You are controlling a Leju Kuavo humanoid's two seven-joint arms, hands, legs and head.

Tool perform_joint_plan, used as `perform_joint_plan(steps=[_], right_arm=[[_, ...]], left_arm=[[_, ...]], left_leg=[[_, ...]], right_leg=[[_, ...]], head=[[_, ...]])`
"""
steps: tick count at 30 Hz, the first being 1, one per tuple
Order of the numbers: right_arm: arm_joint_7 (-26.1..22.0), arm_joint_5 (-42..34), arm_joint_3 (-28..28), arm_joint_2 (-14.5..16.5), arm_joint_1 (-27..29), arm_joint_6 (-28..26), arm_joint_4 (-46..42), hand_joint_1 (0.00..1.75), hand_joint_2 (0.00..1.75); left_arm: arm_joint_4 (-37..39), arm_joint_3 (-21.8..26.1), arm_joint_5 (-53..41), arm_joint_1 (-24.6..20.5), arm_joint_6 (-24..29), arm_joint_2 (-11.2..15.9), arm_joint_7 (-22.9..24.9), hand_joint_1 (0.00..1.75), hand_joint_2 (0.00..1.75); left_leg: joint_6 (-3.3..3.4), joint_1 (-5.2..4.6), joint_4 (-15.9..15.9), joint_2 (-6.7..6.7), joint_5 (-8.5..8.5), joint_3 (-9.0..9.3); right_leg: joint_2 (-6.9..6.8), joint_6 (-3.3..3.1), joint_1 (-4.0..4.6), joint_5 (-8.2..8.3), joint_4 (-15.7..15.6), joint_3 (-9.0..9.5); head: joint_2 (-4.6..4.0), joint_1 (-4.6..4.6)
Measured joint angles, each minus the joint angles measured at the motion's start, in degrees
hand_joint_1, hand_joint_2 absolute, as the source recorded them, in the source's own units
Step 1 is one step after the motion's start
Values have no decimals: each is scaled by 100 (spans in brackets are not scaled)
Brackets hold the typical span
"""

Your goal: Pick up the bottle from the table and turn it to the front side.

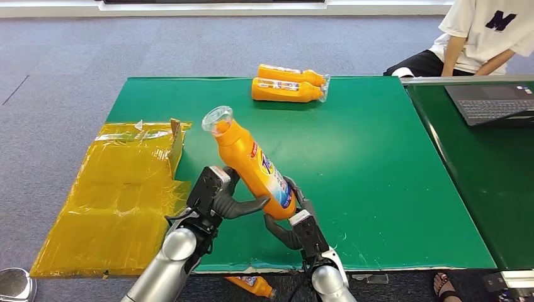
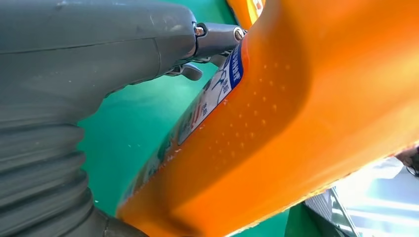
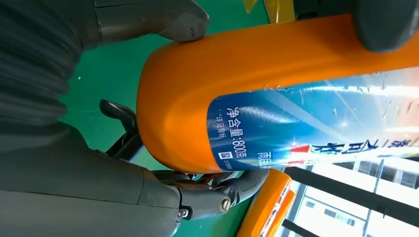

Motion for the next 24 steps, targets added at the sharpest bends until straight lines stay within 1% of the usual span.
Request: perform_joint_plan(steps=[3,6,9,15,24], right_arm=[[-40,-5,-3,23,-75,-30,98,175,175],[-92,-19,-6,63,-190,-71,258,175,175],[-114,-30,-7,102,-283,-99,407,175,175],[-116,-50,-31,134,-335,-137,563,175,175],[-114,-59,-49,141,-363,-149,655,175,175]], left_arm=[[210,-123,410,-261,-166,-31,174,0,175],[634,-154,1412,-602,-440,-143,421,0,175],[1065,-166,1978,-865,-499,-231,412,0,175],[1383,-324,2315,-1068,-492,-284,484,0,175],[1553,-452,2442,-1183,-508,-328,546,0,175]], left_leg=[[0,0,0,-1,1,0],[1,0,1,-1,2,0],[1,0,1,2,2,1],[0,0,1,2,2,0],[0,0,1,3,2,0]], right_leg=[[0,0,0,1,0,0],[0,0,0,2,0,1],[3,0,0,3,0,0],[5,0,0,2,1,-1],[5,0,0,2,1,-2]], head=[[0,1],[0,1],[0,1],[0,1],[0,1]])
